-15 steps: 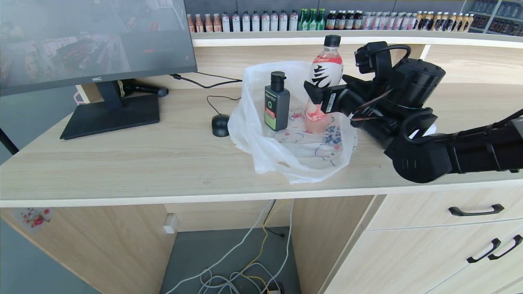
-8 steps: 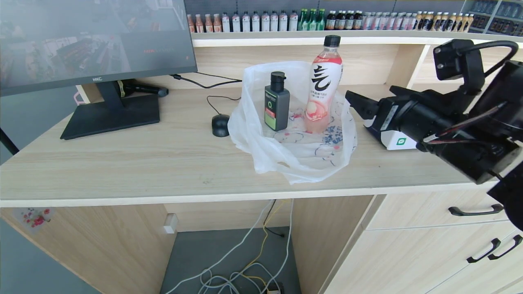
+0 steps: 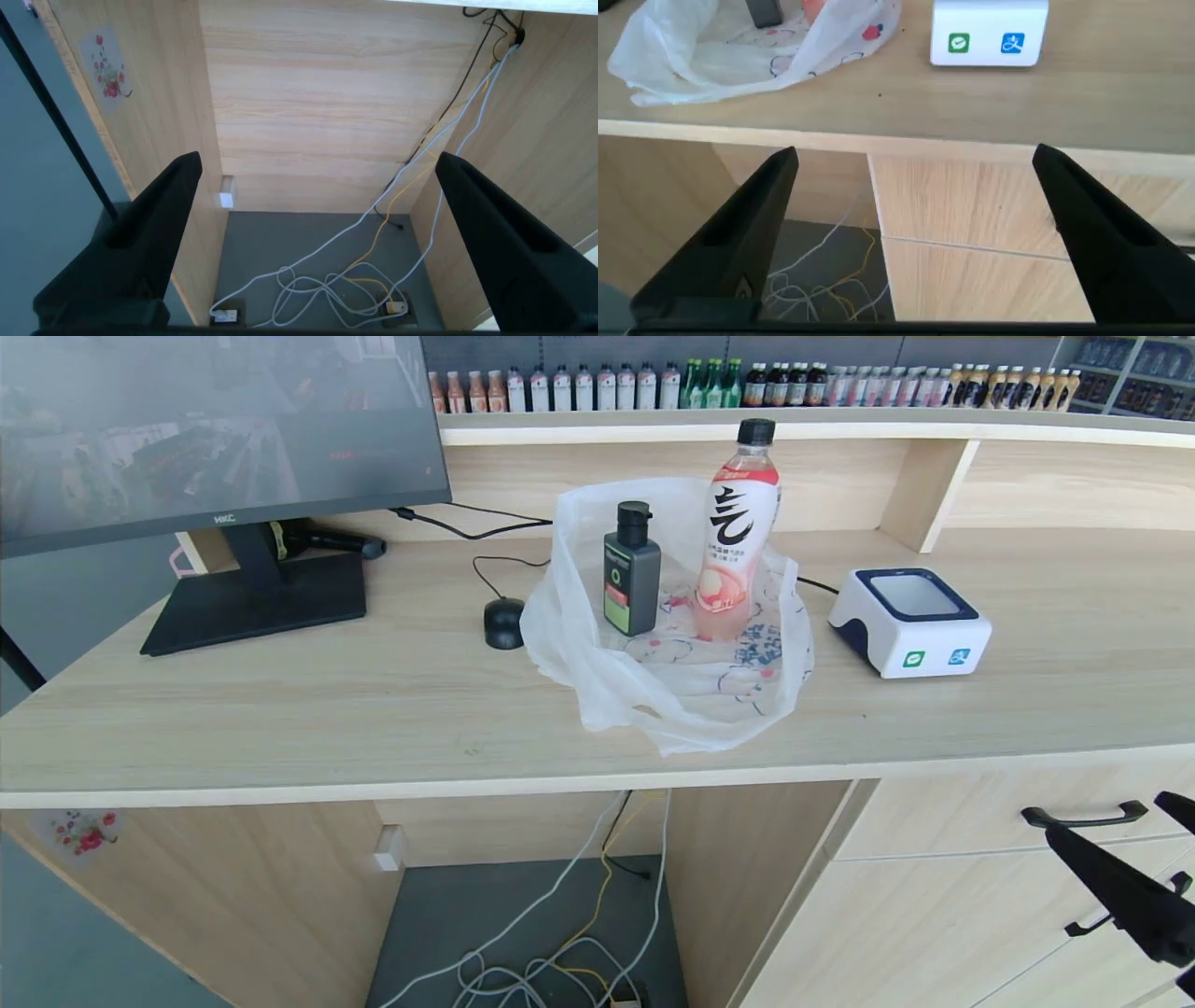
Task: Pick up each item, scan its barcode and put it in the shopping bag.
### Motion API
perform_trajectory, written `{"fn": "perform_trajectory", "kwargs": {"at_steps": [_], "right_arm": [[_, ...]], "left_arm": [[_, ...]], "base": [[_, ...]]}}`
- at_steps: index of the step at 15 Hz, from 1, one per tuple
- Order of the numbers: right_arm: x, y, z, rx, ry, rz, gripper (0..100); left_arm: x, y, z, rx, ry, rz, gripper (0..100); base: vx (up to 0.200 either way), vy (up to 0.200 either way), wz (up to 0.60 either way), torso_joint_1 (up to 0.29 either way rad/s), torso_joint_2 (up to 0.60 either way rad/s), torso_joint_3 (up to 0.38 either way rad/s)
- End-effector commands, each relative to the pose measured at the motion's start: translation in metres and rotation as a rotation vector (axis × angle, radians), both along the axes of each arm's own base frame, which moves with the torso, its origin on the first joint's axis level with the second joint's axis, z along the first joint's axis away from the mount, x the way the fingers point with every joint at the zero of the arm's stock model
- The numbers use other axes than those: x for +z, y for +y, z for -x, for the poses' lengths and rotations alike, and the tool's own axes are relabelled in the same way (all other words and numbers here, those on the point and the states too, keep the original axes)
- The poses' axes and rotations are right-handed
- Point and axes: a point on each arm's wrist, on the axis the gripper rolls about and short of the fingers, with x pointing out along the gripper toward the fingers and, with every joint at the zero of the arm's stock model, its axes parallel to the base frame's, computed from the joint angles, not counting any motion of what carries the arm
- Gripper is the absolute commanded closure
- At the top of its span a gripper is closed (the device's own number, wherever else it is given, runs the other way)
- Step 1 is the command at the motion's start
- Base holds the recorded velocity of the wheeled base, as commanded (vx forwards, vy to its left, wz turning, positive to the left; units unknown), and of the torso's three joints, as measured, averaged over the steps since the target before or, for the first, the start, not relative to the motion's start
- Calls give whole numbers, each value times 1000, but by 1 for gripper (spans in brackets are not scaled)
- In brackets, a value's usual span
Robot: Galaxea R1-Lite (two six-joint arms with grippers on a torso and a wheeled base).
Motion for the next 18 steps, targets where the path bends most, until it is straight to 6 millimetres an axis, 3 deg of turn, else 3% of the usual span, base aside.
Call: {"fn": "perform_trajectory", "kwargs": {"at_steps": [1, 5, 10, 13, 18], "right_arm": [[-42, -23, 54, -3, 13, 26, 0], [-83, -36, 89, 65, 57, 86, 0], [-83, -36, 91, 58, 71, 111, 0], [-82, -32, 86, -132, 162, 103, 0], [-83, -30, 95, -325, 74, 75, 0]], "left_arm": [[0, 0, 0, 1, -1, 0, 0], [0, 0, 0, -1, -1, 0, 0], [0, 0, 0, -1, -1, 0, 0], [0, 0, 0, 1, -1, 0, 0], [0, 0, 0, 1, -1, 0, 0]], "base": [[0, 0, 0, 0, 0, 0], [0, 0, 0, 0, 0, 0], [0, 0, 0, 0, 0, 0], [0, 0, 0, 0, 0, 0], [0, 0, 0, 0, 0, 0]]}}
